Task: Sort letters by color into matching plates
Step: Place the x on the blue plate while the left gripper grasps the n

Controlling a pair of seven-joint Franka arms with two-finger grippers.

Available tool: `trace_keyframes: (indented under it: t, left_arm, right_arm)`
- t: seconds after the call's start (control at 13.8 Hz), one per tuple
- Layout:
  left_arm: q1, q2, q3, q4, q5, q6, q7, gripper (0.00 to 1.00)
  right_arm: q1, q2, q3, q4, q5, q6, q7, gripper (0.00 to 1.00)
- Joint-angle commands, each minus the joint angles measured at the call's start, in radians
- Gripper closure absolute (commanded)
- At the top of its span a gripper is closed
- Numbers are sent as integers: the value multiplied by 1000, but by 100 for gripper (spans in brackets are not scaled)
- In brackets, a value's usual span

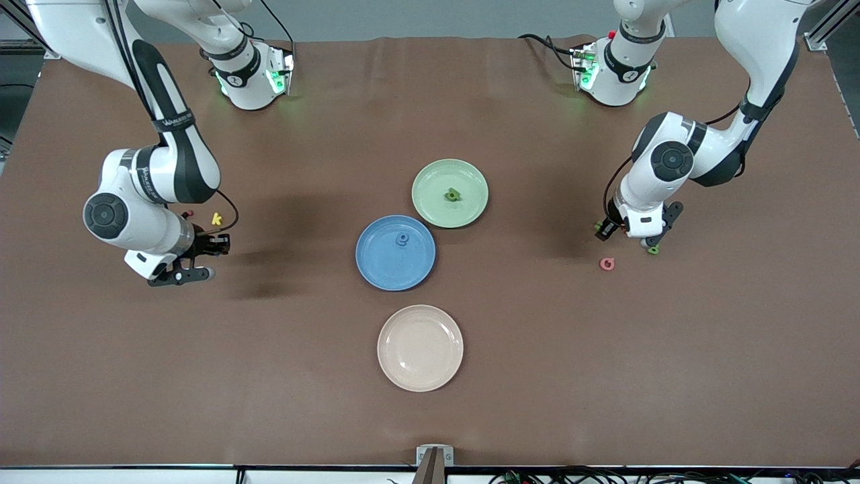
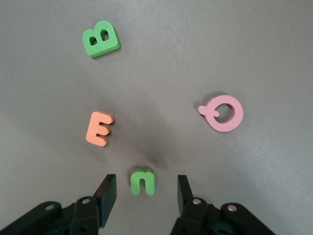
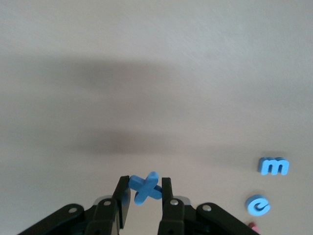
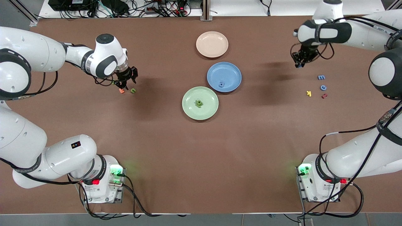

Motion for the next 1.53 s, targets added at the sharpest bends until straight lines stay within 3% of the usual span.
trace_keyframes:
  t: [0.0,0.29,0.65,0.87,1.16,1.45]
  left_arm:
    - [15,15,0,-17,27,42,-14,42]
    - [18,45,0,-15,34,57,-12,43]
    - [23,67,2,-15,53,57,-12,45]
    - [43,85,3,-12,94,57,-14,48]
    - [41,99,3,-9,97,57,-15,64]
    - [40,116,3,-8,97,57,-17,65]
  right_arm:
    - [103,17,-6,123,46,-100,145,88]
    - [289,109,-6,235,142,-91,407,88]
    - [476,292,-7,437,208,-80,711,89]
    - [530,384,-7,500,210,10,785,89]
    - [551,467,-6,572,210,70,784,90]
    - [570,505,-6,599,210,93,787,90]
